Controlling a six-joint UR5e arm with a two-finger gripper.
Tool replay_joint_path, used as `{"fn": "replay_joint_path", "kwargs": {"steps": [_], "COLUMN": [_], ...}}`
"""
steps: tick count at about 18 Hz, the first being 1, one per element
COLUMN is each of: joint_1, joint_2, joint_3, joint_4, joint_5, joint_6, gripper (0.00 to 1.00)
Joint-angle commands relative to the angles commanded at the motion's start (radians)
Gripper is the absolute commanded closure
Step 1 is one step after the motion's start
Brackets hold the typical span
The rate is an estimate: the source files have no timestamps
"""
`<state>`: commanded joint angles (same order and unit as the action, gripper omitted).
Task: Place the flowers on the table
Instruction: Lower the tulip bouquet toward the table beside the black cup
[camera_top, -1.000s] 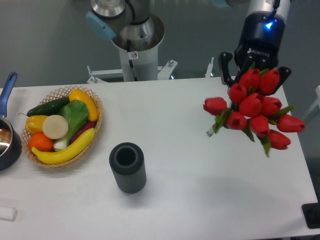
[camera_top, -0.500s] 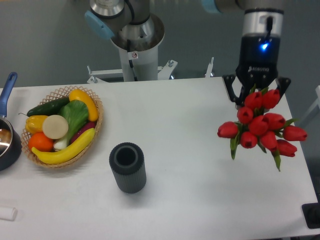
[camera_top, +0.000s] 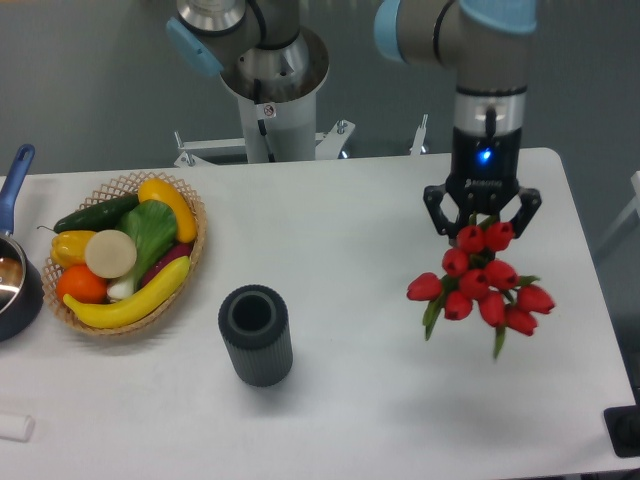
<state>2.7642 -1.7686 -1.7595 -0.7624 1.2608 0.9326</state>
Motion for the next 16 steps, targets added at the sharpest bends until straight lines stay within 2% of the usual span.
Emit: {"fn": "replay_joint_path", "kwargs": {"steps": [7, 10, 12, 16], "joint_1": [-0.057, -0.084, -0.107, -0.135], "joint_2": [-0.086, -0.126, -0.173, -0.215], "joint_3": [0.003, 0.017, 0.029, 0.031], "joint_4": [0.002, 0.006, 0.009, 0.009], "joint_5": [0.063, 0.063, 0.063, 0.063], "joint_6": [0.012, 0.012, 0.012, 0.012], "gripper": [0.57, 0.57, 0.57, 0.57]}}
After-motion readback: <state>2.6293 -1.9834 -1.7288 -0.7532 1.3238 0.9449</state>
